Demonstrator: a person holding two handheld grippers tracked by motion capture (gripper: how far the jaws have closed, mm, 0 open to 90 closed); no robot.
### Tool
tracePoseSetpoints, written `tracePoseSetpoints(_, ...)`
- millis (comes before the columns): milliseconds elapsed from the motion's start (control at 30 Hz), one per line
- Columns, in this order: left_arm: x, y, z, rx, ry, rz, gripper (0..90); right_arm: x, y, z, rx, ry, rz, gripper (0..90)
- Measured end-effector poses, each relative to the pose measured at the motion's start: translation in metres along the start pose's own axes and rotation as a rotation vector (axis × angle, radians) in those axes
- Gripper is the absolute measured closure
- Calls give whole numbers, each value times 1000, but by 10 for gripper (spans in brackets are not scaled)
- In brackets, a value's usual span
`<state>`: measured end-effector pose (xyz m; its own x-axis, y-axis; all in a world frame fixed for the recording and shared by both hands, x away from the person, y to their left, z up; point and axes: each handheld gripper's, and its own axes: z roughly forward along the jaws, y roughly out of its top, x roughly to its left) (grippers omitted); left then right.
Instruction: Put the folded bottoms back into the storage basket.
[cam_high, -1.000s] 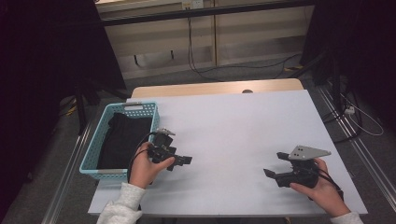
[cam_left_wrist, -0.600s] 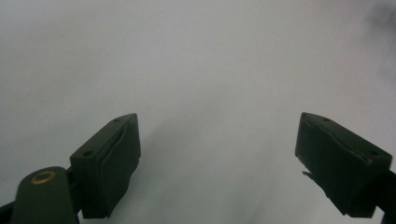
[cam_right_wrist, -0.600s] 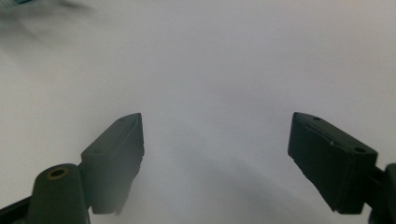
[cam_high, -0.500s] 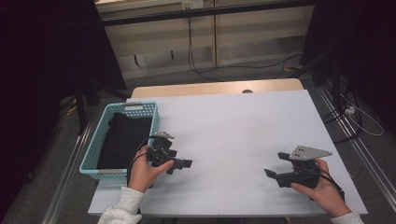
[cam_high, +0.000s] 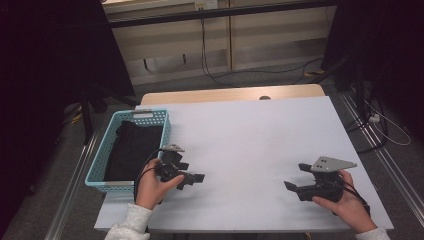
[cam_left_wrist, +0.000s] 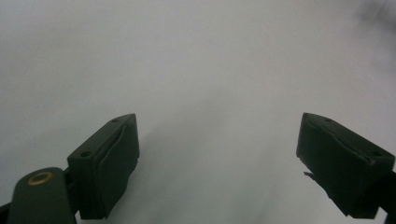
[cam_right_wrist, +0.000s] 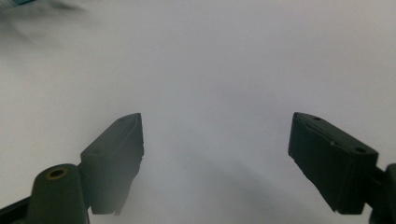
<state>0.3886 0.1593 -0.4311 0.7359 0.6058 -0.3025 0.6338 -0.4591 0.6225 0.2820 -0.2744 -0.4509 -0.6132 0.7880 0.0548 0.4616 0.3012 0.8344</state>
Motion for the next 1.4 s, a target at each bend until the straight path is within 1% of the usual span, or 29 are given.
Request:
tracePoseSetpoints(233,-2,-2,1,-8,-4,19,121,-3,-5,-5,5,-10,12,176)
tracePoseSetpoints(467,-3,-3,1,-14,-4,24,110,-6,-8,-9,5,-18,16,175)
tracePoseSetpoints(667,-4,-5,1,-28,-4,32,98,-6,-10,-10,12,-21,15,175)
tracePoseSetpoints(800,-5,-5,2,-30,-8,33,95,-6,-10,-9,15,-20,11,175)
tracePoseSetpoints(1033,-7,-7,3,-26,0,48,88,-4,-10,-9,16,-18,9,174)
tracePoseSetpoints(1400,-8,-11,3,-35,-13,42,85,-3,-10,-8,20,-13,0,173)
